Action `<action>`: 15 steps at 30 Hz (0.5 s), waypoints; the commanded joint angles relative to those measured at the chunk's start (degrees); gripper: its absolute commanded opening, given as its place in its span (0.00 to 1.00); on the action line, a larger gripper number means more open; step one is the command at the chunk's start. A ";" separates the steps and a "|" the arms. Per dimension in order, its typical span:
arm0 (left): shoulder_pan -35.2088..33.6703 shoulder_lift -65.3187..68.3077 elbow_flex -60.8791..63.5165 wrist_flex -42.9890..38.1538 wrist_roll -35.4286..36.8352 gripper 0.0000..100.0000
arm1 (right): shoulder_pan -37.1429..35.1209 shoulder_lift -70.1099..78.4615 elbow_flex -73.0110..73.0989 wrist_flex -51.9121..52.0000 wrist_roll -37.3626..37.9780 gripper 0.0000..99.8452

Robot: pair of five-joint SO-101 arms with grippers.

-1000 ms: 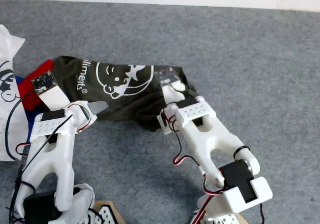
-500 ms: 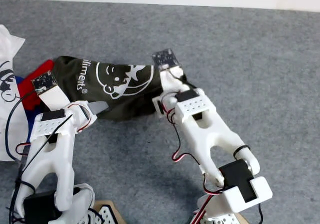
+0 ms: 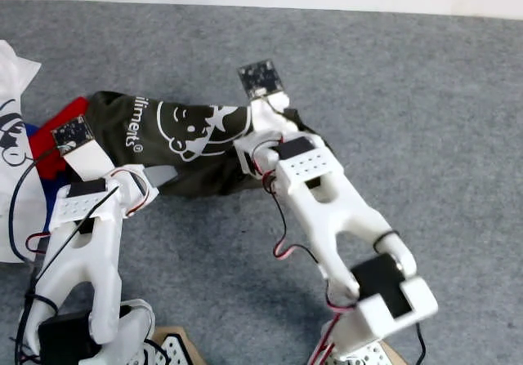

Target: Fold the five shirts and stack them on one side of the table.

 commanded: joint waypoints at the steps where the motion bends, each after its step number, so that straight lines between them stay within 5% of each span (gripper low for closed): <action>1: 1.01 -1.63 -0.22 -0.97 0.00 0.43 | -0.40 3.56 -3.74 -1.71 -0.18 0.01; 8: 1.01 -1.63 -0.22 -0.97 0.00 0.43 | 0.13 6.64 -8.22 -1.63 2.11 0.01; 15: 2.24 -1.63 0.22 -0.88 0.00 0.43 | 4.35 -10.33 -6.46 0.84 2.11 0.01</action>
